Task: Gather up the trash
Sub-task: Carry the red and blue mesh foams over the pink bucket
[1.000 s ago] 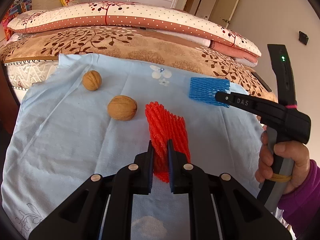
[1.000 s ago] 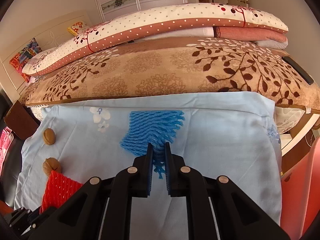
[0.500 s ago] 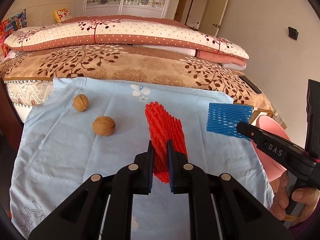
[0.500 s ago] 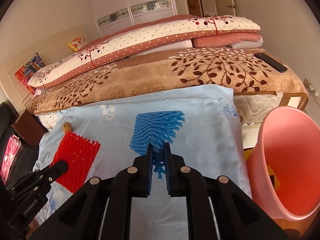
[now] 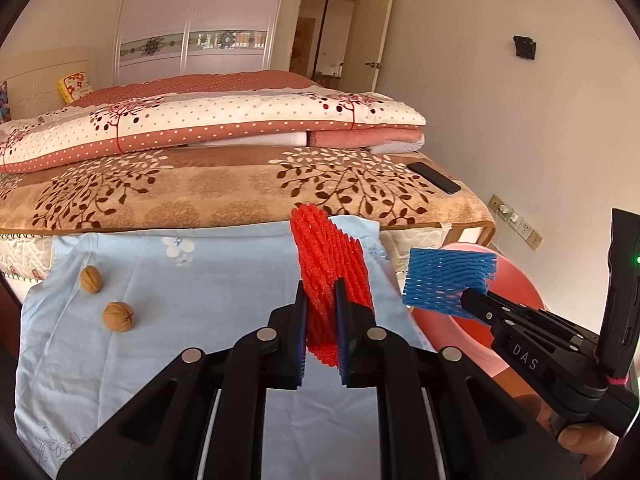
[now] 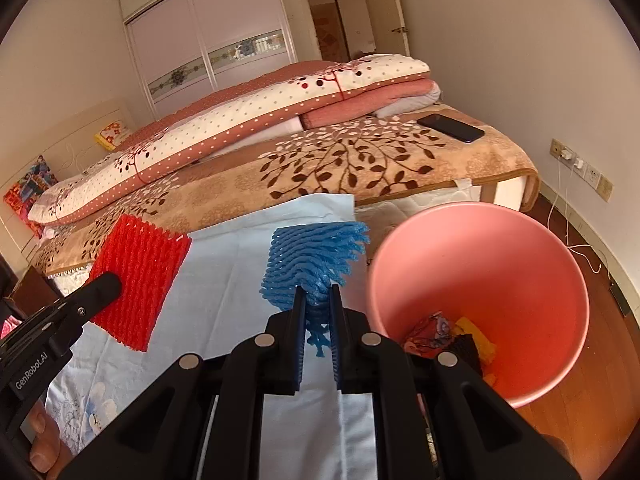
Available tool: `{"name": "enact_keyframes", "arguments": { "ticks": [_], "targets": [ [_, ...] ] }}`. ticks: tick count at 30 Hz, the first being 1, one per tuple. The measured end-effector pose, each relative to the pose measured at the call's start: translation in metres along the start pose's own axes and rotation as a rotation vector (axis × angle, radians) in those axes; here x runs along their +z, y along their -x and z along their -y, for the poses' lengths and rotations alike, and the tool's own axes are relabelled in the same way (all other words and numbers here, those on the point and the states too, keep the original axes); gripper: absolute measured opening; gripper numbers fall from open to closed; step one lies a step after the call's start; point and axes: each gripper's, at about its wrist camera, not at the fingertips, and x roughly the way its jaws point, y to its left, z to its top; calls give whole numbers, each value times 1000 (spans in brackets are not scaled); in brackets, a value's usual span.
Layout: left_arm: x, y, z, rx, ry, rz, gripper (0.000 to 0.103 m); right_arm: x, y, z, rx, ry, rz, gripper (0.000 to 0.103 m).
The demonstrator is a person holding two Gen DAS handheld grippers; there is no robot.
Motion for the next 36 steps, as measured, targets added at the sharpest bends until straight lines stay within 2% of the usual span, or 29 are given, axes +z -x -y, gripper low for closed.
{"name": "enact_keyframes", "arguments": {
  "ticks": [10, 21, 29, 36],
  "targets": [
    [1, -12, 68, -75, -89, 9, 12, -3, 21, 57, -97, -68, 37, 10],
    [1, -39, 122, -123, -136, 0, 12, -6, 13, 94, -166, -86, 13, 10],
    [-6, -60, 139, -136, -153, -37, 12, -3, 3, 104, -204, -62, 1, 10],
    [-10, -72, 144, -153, -167, -63, 12, -4, 1, 116, -229, -90, -4, 11]
  ]
}}
